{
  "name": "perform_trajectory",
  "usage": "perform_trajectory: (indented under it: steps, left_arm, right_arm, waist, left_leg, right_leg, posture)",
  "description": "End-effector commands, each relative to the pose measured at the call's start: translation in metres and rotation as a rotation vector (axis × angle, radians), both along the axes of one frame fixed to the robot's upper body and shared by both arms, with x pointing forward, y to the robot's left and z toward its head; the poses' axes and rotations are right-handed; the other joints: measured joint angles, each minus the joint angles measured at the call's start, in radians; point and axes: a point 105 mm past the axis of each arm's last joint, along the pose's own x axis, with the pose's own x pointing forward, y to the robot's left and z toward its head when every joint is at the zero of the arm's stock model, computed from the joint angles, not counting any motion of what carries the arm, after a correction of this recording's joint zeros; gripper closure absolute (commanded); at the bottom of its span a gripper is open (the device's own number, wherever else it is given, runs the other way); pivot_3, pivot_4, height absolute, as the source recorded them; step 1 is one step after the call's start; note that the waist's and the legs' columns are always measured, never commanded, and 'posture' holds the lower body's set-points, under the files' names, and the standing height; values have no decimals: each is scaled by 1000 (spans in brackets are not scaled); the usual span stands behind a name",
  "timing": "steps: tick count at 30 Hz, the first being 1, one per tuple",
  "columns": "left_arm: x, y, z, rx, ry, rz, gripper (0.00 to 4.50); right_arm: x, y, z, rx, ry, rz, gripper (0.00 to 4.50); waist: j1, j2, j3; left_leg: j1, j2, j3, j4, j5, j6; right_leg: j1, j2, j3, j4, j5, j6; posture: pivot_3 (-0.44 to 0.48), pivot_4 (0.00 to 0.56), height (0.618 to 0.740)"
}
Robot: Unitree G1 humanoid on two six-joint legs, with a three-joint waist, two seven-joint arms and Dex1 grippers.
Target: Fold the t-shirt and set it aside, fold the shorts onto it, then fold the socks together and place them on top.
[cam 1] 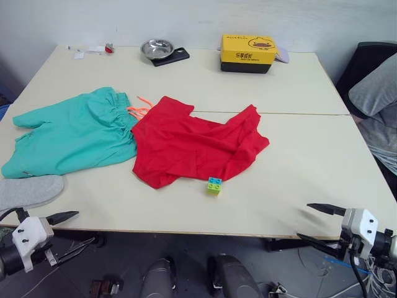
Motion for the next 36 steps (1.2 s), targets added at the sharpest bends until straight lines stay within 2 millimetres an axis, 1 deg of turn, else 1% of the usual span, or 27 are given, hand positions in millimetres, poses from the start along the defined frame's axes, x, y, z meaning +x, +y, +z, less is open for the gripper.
perform_trajectory:
  steps: [1,3,6,9,10,11,12,14,17,18,21,25,27,30,33,36]
  left_arm:
    - [-2,0,11,-14,-51,13,10]
    - [-1,-6,15,-58,-56,9,10]
    - [-2,-16,18,-102,-23,-23,10]
    - [0,-37,34,-254,12,-85,10]
    - [2,-45,39,-287,7,-107,10]
    - [4,-52,43,-302,-4,-128,10]
    - [6,-63,48,-318,-19,-166,10]
    - [7,-81,56,-346,-38,-227,10]
    - [8,-107,64,-391,-60,-300,10]
    - [9,-111,65,-399,-64,-308,10]
    - [10,-128,71,-429,-97,-334,10]
    - [9,-142,74,-404,-119,-361,10]
    - [7,-148,75,-398,-117,-381,10]
    - [9,-149,76,-388,-127,-378,10]
    - [11,-148,75,-384,-137,-367,0]
    - [11,-149,74,-383,-138,-363,0]
  right_arm:
    - [0,3,4,6,-10,7,0]
    - [2,5,4,14,-9,7,0]
    - [6,12,7,37,-17,16,0]
    - [14,32,21,75,-39,74,0]
    - [19,42,28,93,-49,100,0]
    - [24,51,34,113,-57,117,0]
    - [30,64,41,139,-47,143,0]
    - [37,84,46,150,-20,191,0]
    - [55,111,47,122,3,236,0]
    - [59,117,47,117,7,243,0]
    - [74,148,42,76,4,308,0]
    - [86,172,46,85,-24,359,0]
    - [88,184,41,57,-25,420,0]
    - [91,190,32,33,-8,453,0]
    - [91,197,26,28,-3,488,660]
    - [94,202,19,33,-1,483,1661]
  waist:
    - [1,0,0]
    - [2,0,0]
    - [2,0,0]
    - [0,0,0]
    - [-1,0,0]
    - [-3,0,0]
    - [-4,0,0]
    - [-5,0,0]
    - [-3,0,0]
    - [-2,0,0]
    - [0,0,0]
    - [0,0,0]
    - [0,0,0]
    - [1,0,0]
    - [0,0,0]
    - [-1,0,0]
  left_leg:
    - [0,0,0,0,0,0]
    - [0,0,0,0,0,0]
    - [0,0,0,0,0,-1]
    - [0,0,-1,0,0,-1]
    - [0,0,-1,0,0,0]
    - [0,0,-1,0,1,0]
    - [0,0,0,0,1,0]
    - [0,0,0,1,1,0]
    - [0,0,-1,1,1,-1]
    - [0,0,-1,1,1,-1]
    - [-1,0,-1,1,3,1]
    - [-1,0,-1,1,3,1]
    - [-1,0,-1,1,3,1]
    - [-1,0,-1,2,3,1]
    - [-1,0,-1,4,3,1]
    - [-1,0,-1,5,3,1]
  right_leg:
    - [0,0,0,0,1,3]
    - [0,0,0,0,7,13]
    - [0,0,-1,0,6,12]
    - [0,0,-1,0,5,10]
    - [0,0,0,0,5,10]
    - [0,0,0,1,5,10]
    - [0,0,0,1,5,10]
    - [0,0,0,1,5,10]
    - [0,1,0,2,6,12]
    - [0,1,0,2,7,13]
    - [-1,1,0,2,7,13]
    - [-2,3,-1,2,6,14]
    - [-1,3,0,2,6,14]
    - [-1,3,-1,2,6,14]
    - [-1,3,-1,4,6,14]
    - [-1,3,-1,6,6,14]
  posture:
    - [0,150,740]
    - [0,150,740]
    - [0,150,740]
    - [0,150,740]
    - [0,150,740]
    - [0,150,740]
    - [0,150,740]
    - [0,150,740]
    - [0,150,740]
    - [0,150,740]
    - [0,150,740]
    - [0,150,740]
    - [0,150,740]
    - [0,150,740]
    - [0,150,740]
    - [0,150,740]
